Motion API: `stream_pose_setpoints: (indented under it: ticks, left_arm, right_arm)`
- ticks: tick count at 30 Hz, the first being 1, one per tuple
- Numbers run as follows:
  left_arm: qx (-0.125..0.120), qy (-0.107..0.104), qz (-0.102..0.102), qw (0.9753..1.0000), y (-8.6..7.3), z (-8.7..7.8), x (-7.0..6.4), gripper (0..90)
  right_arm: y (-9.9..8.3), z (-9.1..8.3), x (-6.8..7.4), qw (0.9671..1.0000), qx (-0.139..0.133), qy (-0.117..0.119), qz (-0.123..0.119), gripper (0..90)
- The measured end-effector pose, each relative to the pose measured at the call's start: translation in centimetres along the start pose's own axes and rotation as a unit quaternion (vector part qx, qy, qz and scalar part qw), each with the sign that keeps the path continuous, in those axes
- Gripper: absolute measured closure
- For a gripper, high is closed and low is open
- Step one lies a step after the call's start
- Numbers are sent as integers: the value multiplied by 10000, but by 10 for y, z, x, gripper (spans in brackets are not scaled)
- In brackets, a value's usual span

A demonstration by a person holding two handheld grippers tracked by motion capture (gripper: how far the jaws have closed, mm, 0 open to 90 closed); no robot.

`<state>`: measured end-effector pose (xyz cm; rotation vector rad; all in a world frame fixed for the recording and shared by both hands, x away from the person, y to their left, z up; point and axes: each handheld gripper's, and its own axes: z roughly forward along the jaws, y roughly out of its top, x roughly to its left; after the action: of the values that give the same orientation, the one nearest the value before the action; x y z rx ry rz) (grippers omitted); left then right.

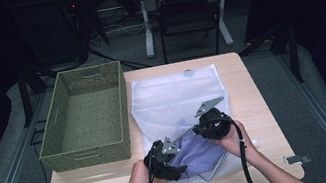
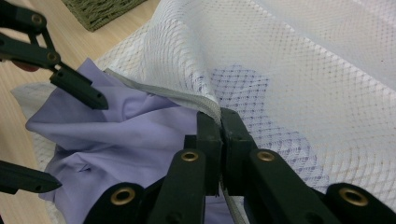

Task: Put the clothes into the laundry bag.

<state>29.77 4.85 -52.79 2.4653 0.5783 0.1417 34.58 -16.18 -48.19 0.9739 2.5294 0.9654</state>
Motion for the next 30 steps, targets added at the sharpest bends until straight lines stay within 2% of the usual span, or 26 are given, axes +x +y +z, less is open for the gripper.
stream_pose_setpoints:
  ticks: [1,2,3,7,9,11,15,17,19,22,23,25,28,30]
  left_arm:
    - [192,-64,30,9998,-3,8,1,436]
    - [267,-75,26,9996,-3,13,3,517]
    - [323,-80,21,9994,-4,18,4,552]
    - [304,-119,43,9995,-4,25,7,794]
    - [257,-55,105,9996,-2,23,5,871]
    - [159,19,107,9998,0,19,4,881]
    - [-211,110,36,9997,6,6,4,881]
    - [-367,195,-12,9991,9,2,4,879]
    - [-571,281,-131,9979,11,6,5,875]
    - [-442,348,-107,9984,15,20,6,864]
    - [-301,336,-117,9989,14,28,7,858]
    - [-146,254,-126,9995,9,34,11,831]
    - [-163,170,-223,9995,7,29,17,741]
    - [-248,87,-301,9992,7,21,19,648]
  right_arm:
    - [0,0,0,10000,3,-2,-1,881]
    - [0,1,0,10000,8,-3,-3,881]
    - [0,1,0,10000,7,-7,-8,881]
    - [0,1,2,10000,20,-21,-33,881]
    - [0,1,2,10000,14,-20,-18,881]
    - [0,1,1,10000,9,-4,-5,881]
    - [1,0,1,10000,-13,-3,-10,881]
    - [1,-2,2,10000,-35,-5,-3,881]
    - [1,-4,2,10000,-67,-7,-14,881]
    - [1,-3,2,10000,-66,8,-21,881]
    - [1,-3,2,10000,-58,12,-4,881]
    - [1,-1,2,10000,-23,17,-5,881]
    - [1,-1,3,10000,-20,4,-18,881]
    - [1,-1,2,10000,-20,12,-3,881]
